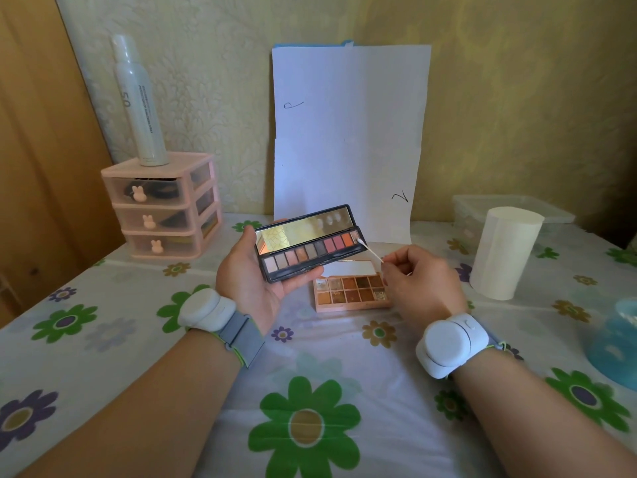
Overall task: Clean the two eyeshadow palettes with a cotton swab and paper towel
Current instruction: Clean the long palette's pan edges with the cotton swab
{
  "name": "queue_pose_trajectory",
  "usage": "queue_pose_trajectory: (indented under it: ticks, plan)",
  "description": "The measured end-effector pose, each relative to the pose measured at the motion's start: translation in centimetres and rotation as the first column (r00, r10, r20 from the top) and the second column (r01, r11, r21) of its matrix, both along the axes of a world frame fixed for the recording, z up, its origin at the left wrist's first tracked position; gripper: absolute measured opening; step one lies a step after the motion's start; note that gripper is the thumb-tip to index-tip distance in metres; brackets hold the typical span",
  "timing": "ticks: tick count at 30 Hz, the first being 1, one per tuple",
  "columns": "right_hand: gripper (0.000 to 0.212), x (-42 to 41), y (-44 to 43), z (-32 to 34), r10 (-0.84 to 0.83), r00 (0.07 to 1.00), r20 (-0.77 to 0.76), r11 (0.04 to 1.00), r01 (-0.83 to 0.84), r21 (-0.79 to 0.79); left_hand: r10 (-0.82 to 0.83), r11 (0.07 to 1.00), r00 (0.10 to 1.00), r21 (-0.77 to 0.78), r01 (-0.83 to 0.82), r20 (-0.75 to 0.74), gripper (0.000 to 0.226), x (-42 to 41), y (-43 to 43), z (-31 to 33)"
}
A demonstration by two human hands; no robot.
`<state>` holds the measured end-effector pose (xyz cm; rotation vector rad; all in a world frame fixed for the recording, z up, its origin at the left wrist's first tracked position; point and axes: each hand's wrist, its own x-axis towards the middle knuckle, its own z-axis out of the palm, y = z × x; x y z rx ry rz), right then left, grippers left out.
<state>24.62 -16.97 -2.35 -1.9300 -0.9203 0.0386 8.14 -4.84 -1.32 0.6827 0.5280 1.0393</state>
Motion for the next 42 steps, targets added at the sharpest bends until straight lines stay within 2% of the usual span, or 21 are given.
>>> queue_pose_trajectory:
  ticks: [10, 18, 25, 30, 37, 42]
  plan:
    - [0.007, -1.2, 0.2, -0.2, 0.064, 0.997, 0.034, 0.997, -0.063, -0.031, 0.006, 1.0, 1.0, 0.007, -0.006, -0.008, 0.047, -0.1, 0.1, -0.1]
    - [0.007, -0.6, 0.0, 0.0, 0.001, 1.0, 0.008, 0.999, -0.001, -0.037, 0.002, 1.0, 1.0, 0.004, -0.002, -0.001, 0.046, 0.0, 0.1, -0.2]
    - [0.008, -1.7, 0.1, 0.0, 0.066, 0.998, 0.02, 0.996, -0.065, -0.06, -0.006, 1.0, 1.0, 0.002, 0.006, 0.005, 0.046, -0.2, 0.1, -0.2]
    - [0.007, -1.2, 0.0, 0.1, 0.039, 0.999, 0.021, 0.998, -0.038, -0.059, 0.017, 1.0, 1.0, -0.014, -0.016, 0.013, 0.045, -0.1, 0.0, -0.1]
    - [0.006, -3.1, 0.3, -0.4, 0.151, 0.987, 0.058, 0.986, -0.147, -0.072, -0.007, 1.0, 1.0, 0.015, 0.007, 0.021, 0.042, -0.2, 0.0, -0.2]
    - [0.007, -2.6, 0.2, -0.2, 0.114, 0.991, 0.067, 0.991, -0.109, -0.078, 0.001, 1.0, 1.0, 0.02, -0.002, 0.015, 0.043, -0.1, 0.2, -0.3]
